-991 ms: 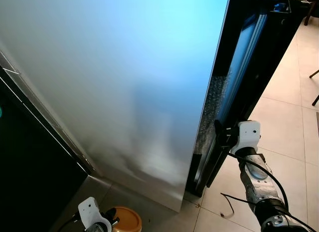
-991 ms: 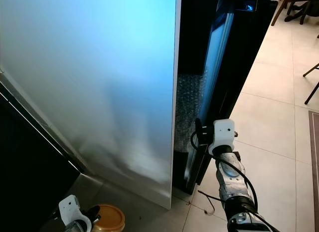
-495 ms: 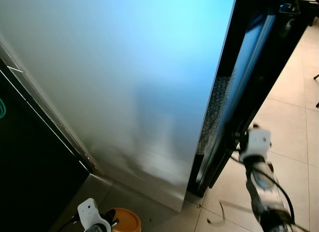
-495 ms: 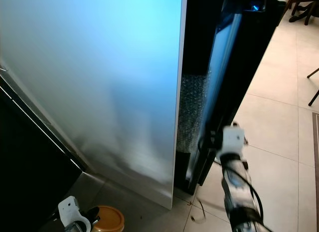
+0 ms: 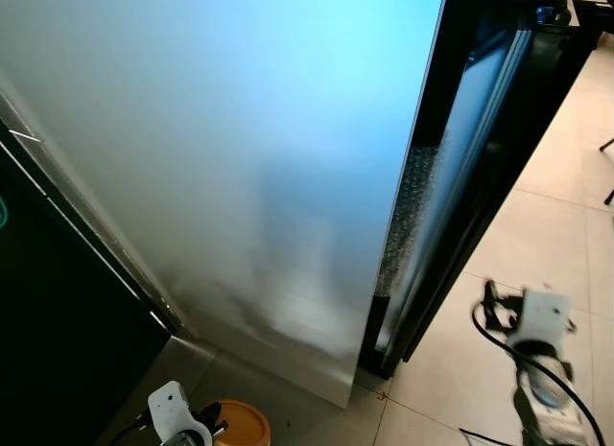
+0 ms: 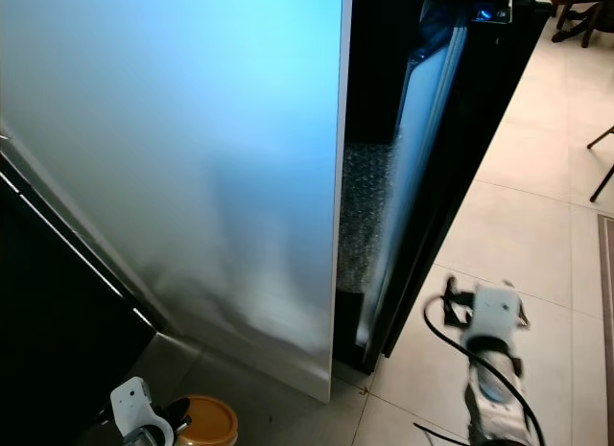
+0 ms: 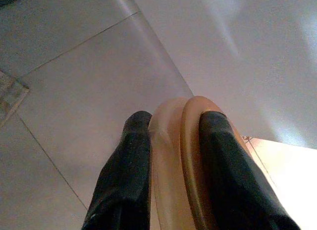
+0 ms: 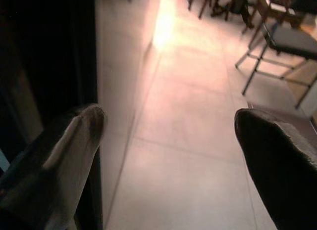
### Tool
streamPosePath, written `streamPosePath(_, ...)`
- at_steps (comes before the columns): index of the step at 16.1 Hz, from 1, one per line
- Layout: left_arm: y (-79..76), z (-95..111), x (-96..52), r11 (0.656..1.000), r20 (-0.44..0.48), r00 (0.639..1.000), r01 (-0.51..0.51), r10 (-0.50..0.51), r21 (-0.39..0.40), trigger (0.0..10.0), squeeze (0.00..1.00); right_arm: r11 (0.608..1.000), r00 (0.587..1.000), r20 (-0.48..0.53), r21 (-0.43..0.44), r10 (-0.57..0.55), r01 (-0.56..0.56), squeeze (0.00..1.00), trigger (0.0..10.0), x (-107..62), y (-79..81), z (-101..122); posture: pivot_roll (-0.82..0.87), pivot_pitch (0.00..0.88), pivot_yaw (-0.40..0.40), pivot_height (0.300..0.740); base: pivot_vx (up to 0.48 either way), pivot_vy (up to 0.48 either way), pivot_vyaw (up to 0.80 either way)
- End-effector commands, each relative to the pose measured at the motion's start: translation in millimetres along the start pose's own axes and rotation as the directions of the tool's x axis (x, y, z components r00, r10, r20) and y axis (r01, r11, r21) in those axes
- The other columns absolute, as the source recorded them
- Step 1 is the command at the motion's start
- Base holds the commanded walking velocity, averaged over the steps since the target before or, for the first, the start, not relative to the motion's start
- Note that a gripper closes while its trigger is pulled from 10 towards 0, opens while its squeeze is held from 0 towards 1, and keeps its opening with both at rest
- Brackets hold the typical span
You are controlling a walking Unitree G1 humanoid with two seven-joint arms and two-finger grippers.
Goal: Restocking fridge
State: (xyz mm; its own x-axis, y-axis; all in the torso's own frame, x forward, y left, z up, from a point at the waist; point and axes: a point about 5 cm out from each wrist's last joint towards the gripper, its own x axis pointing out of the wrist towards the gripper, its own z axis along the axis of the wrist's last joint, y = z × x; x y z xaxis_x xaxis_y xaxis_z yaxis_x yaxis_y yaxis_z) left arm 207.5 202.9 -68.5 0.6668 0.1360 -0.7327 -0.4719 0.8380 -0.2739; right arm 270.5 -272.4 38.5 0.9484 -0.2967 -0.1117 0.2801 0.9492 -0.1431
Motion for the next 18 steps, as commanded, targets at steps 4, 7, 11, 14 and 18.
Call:
streamPosePath(4, 5.2, -6, -1.5, 1.000, -0.027, 1.000, -0.014, 0.014, 0.016, 10.0, 0.00, 0.975, 0.968, -0.123, 0.006, 0.221, -0.222, 0.00, 10.0, -1.6, 42.6, -13, -0.13, 0.073, 0.062, 0.740, 0.000, 0.000, 0.00)
streamPosePath(7, 5.4, -6, -1.5, 1.000, -0.026, 1.000, -0.015, 0.015, 0.016, 10.0, 0.00, 0.965, 0.962, -0.074, 0.021, 0.263, -0.262, 0.00, 10.0, 2.6, 54.5, -3, -0.13, 0.072, 0.063, 0.740, 0.000, 0.000, 0.00)
streamPosePath(11, 5.4, -6, -1.5, 1.000, -0.026, 1.000, -0.015, 0.015, 0.016, 10.0, 0.00, 0.963, 0.959, -0.082, 0.025, 0.271, -0.270, 0.00, 10.0, 3.2, 54.5, -2, -0.13, 0.072, 0.063, 0.740, 0.000, 0.000, 0.00)
streamPosePath(14, 5.4, -6, -1.5, 1.000, -0.026, 1.000, -0.015, 0.015, 0.016, 10.0, 0.00, 0.962, 0.958, -0.082, 0.025, 0.273, -0.272, 0.00, 10.0, 3.3, 54.6, -2, -0.13, 0.072, 0.063, 0.740, 0.000, 0.000, 0.00)
streamPosePath(18, 5.4, -6, -1.5, 1.000, -0.026, 1.000, -0.015, 0.015, 0.016, 10.0, 0.00, 0.962, 0.958, -0.082, 0.026, 0.275, -0.273, 0.00, 10.0, 3.3, 54.6, -2, -0.13, 0.072, 0.063, 0.740, 0.000, 0.000, 0.00)
